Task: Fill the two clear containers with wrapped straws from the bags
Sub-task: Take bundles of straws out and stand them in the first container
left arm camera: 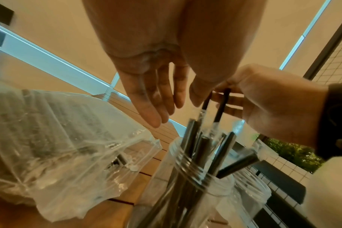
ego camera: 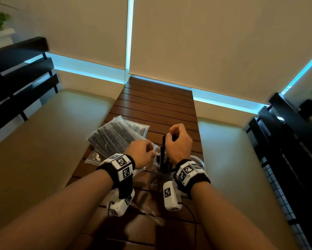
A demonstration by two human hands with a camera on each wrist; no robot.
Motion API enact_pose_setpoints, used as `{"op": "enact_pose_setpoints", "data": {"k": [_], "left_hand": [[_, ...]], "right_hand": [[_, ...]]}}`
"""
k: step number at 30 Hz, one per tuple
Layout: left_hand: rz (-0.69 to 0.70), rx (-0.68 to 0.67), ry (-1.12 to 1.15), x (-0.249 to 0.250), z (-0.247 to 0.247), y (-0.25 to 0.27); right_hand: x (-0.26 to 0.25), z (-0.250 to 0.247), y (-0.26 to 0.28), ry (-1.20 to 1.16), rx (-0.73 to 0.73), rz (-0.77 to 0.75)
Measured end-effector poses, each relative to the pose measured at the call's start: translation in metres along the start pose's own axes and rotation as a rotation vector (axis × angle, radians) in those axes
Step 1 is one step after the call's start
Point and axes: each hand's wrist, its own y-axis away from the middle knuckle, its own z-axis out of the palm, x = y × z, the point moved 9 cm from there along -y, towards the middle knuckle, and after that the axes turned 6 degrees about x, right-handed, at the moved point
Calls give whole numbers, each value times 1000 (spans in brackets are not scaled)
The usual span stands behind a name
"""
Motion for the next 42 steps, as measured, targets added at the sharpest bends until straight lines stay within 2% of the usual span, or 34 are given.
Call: {"op": "enact_pose_setpoints", "data": {"k": [4,7,8,10,12,15,18,21,23,24,27,30,32,34,36,37,40,42], "left_hand": [[-10,-131,-64,-4,31,3],[-9,-133,-100,-7,41,8],[-12,-117,-98,-7,41,8],[-41,-96,-84,-9,39,7],[-53,-85,-91,-9,37,4],[-57,-130,-155,-6,39,2],[-98,-232,-210,-15,47,5],[-171,-292,-189,-33,52,6],[-184,-274,-203,-39,47,3],[-174,-252,-222,-41,43,1],[-140,-172,-308,-45,26,-7],[-149,-118,-380,-61,12,-13],[-164,-98,-421,-76,8,-14],[-164,-82,-459,-87,9,-13],[-164,-71,-485,-93,13,-11],[-166,-69,-499,-96,16,-10],[-169,-64,-530,-100,25,-9],[-178,-70,-549,-102,33,-9]], "right_hand": [[-4,12,2,411,-133,-280],[17,29,17,641,-372,-289],[27,30,20,653,-398,-253],[31,22,23,596,-326,-205],[22,21,23,556,-265,-236],[14,38,30,586,-385,-279],[28,50,40,611,-481,-275],[32,42,37,579,-372,-309],[26,35,31,578,-273,-363],[25,36,29,599,-268,-381],[34,52,33,685,-443,-348],[31,53,36,693,-465,-355],[17,45,32,719,-357,-407],[1,33,25,726,-187,-445],[0,25,14,745,-106,-398],[9,25,9,766,-131,-328],[47,37,10,772,-387,-75],[56,42,20,683,-472,-1]]}}
